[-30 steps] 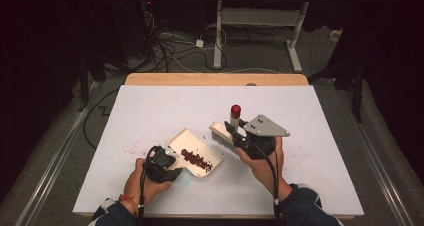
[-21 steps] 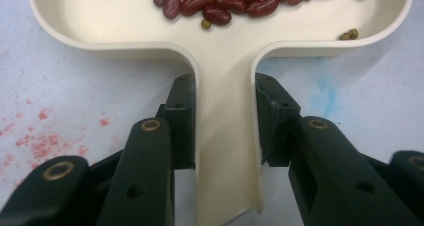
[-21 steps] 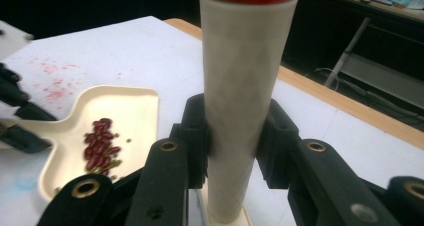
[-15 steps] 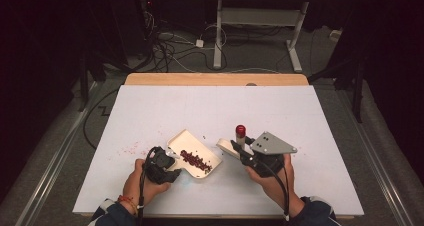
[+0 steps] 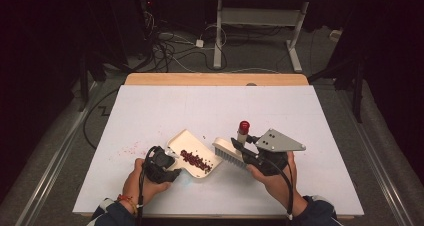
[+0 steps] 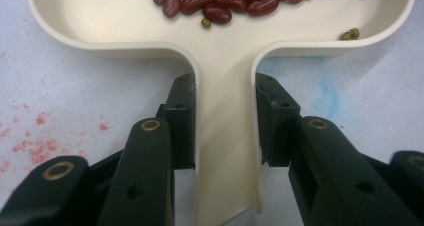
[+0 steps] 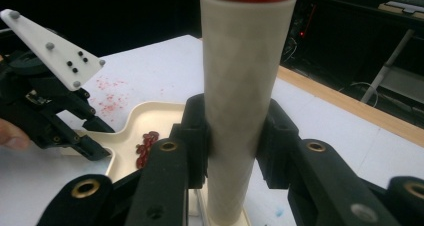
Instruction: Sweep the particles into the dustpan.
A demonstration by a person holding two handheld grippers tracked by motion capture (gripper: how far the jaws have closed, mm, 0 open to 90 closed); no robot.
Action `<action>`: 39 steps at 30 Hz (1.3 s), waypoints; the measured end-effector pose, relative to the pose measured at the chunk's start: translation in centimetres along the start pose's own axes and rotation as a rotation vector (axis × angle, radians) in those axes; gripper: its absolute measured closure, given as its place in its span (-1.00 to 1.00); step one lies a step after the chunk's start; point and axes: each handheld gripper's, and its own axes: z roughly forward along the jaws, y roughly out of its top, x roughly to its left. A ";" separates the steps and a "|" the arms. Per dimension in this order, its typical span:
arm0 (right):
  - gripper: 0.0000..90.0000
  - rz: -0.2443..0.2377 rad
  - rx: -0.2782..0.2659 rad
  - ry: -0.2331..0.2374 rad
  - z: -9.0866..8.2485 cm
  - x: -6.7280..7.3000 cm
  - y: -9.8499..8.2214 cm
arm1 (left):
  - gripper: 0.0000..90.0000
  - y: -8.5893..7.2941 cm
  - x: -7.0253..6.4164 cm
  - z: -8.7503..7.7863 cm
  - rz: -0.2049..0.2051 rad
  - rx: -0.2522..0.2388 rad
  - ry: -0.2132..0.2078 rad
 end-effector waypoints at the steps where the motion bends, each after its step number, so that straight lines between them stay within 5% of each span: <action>1: 0.55 -0.003 -0.005 -0.001 0.1 -0.2 0.0 | 0.42 0.0 0.0 0.0 0.000 0.000 0.001; 9: 0.55 -0.010 -0.032 -0.060 1.7 -2.4 0.4 | 0.42 0.0 0.2 0.0 -0.003 0.000 -0.008; 18: 0.55 -0.018 -0.090 -0.089 6.4 -4.4 1.1 | 0.42 0.0 0.5 0.1 -0.012 -0.001 -0.028; 21: 0.55 -0.043 -0.093 -0.101 8.0 -3.8 1.1 | 0.42 -0.1 0.4 0.0 -0.012 -0.003 -0.023; 27: 0.55 -0.076 -0.061 -0.039 10.2 -1.4 1.1 | 0.42 -0.2 0.4 0.0 -0.018 -0.007 -0.018; 34: 0.54 -0.117 -0.030 0.036 9.2 1.3 0.9 | 0.42 -0.4 0.6 -0.3 -0.025 -0.008 -0.022; 39: 0.55 -0.080 -0.035 0.093 7.4 2.0 0.8 | 0.42 -0.4 0.9 -0.4 -0.030 -0.004 -0.017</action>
